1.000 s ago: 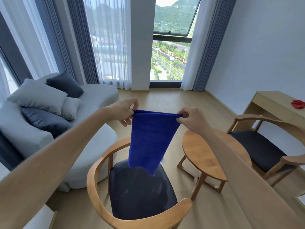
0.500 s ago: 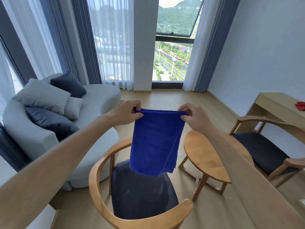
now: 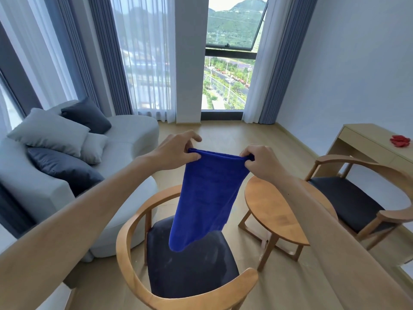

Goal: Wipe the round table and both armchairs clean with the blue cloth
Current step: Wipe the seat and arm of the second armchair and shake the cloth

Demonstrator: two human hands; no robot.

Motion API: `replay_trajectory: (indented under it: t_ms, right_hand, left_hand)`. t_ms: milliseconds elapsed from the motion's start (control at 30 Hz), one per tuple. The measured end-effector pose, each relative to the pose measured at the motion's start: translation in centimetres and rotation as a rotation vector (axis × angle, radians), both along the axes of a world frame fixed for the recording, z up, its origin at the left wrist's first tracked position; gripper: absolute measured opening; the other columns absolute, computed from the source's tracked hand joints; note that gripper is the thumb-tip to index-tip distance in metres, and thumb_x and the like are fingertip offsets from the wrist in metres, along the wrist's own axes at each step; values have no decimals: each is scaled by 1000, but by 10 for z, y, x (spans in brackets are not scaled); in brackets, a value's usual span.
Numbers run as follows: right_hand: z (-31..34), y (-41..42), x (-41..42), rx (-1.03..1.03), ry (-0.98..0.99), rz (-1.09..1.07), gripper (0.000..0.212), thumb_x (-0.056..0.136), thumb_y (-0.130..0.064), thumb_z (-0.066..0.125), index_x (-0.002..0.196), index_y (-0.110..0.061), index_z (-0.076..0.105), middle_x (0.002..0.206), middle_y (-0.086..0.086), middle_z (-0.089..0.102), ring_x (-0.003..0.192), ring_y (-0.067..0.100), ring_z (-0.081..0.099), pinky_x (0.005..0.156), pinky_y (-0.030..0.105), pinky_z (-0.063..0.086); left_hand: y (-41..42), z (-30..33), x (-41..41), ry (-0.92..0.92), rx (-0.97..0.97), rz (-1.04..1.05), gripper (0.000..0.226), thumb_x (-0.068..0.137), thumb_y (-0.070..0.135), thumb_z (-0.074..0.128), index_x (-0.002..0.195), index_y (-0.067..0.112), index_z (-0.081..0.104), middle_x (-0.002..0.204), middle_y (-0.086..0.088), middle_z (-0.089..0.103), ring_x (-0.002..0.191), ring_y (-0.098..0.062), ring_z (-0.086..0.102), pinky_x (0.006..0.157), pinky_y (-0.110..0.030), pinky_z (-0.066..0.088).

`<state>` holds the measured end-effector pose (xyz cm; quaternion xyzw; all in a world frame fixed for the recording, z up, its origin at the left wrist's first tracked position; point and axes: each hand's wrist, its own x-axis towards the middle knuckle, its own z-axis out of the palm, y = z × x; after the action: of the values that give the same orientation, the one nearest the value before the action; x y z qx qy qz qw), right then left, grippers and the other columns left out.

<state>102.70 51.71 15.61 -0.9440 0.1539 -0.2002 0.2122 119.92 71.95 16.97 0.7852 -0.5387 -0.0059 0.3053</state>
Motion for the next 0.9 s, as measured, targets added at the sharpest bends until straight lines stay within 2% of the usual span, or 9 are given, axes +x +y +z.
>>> replay_trajectory:
  t_ms: [33, 100, 300, 467, 533, 600, 667, 800, 900]
  right_hand:
    - [0, 0, 0, -4, 5, 3, 27, 78, 10, 49, 91, -5, 67, 85, 4, 64, 78, 18, 58, 63, 20, 47]
    - [-2, 1, 0, 5, -1, 10, 30, 80, 10, 48, 95, -6, 68, 86, 2, 65, 79, 17, 58, 66, 19, 47]
    - [-2, 2, 1, 70, -60, 28, 31, 85, 8, 48, 100, -11, 68, 87, -1, 66, 80, 12, 57, 66, 15, 43]
    - [2, 0, 4, 35, 27, -8, 29, 80, 7, 50, 95, -14, 66, 86, 0, 65, 81, 15, 58, 68, 25, 49]
    - [7, 6, 6, 4, 99, -6, 32, 80, 0, 55, 107, -15, 63, 98, -2, 63, 92, 15, 57, 73, 26, 48]
    - [14, 22, 14, 57, 104, 93, 50, 81, -13, 63, 130, -19, 51, 111, -11, 56, 102, 6, 52, 75, 14, 40]
    - [22, 42, 24, 114, 79, 203, 58, 82, -25, 69, 135, -23, 46, 107, -16, 57, 95, -4, 53, 70, 5, 35]
    - [33, 53, 31, 95, 17, 201, 25, 84, -27, 71, 106, -18, 65, 86, -6, 65, 75, 1, 55, 63, 13, 37]
    - [34, 54, 28, 128, -17, 212, 9, 85, -21, 70, 90, -18, 64, 78, -6, 63, 70, 6, 56, 64, 21, 42]
  left_hand:
    - [0, 1, 1, -10, 24, -1, 16, 90, 23, 63, 103, 27, 55, 81, 10, 59, 74, -7, 55, 65, -13, 41]
    - [2, 3, 5, -11, 65, 0, 4, 92, 23, 59, 96, 25, 61, 82, 11, 61, 77, -9, 57, 66, -17, 44]
    - [10, 0, 12, 172, 107, -15, 10, 99, 28, 47, 90, 32, 49, 93, 4, 63, 83, -15, 64, 66, -27, 59]
    - [11, 2, 5, 179, 20, -39, 17, 96, 27, 53, 85, 39, 53, 91, 4, 64, 81, -18, 65, 70, -32, 58]
    - [5, 5, -5, 170, -11, -72, 19, 95, 24, 55, 84, 40, 55, 90, 4, 63, 79, -18, 63, 72, -35, 55]
    - [-4, 9, -16, 160, -50, -92, 15, 92, 22, 59, 85, 35, 57, 88, 2, 64, 76, -17, 61, 73, -35, 53]
    - [-14, 11, -26, 202, -95, -82, 13, 87, 21, 67, 87, 28, 56, 82, -3, 67, 74, -17, 61, 74, -37, 52]
    - [-14, 10, -27, 503, -174, -2, 24, 84, 26, 72, 91, 19, 50, 81, -6, 70, 81, -23, 67, 77, -36, 55]
    - [4, -8, -17, 797, -119, -123, 22, 88, 23, 67, 105, 16, 54, 99, -7, 70, 97, -24, 67, 84, -34, 56]
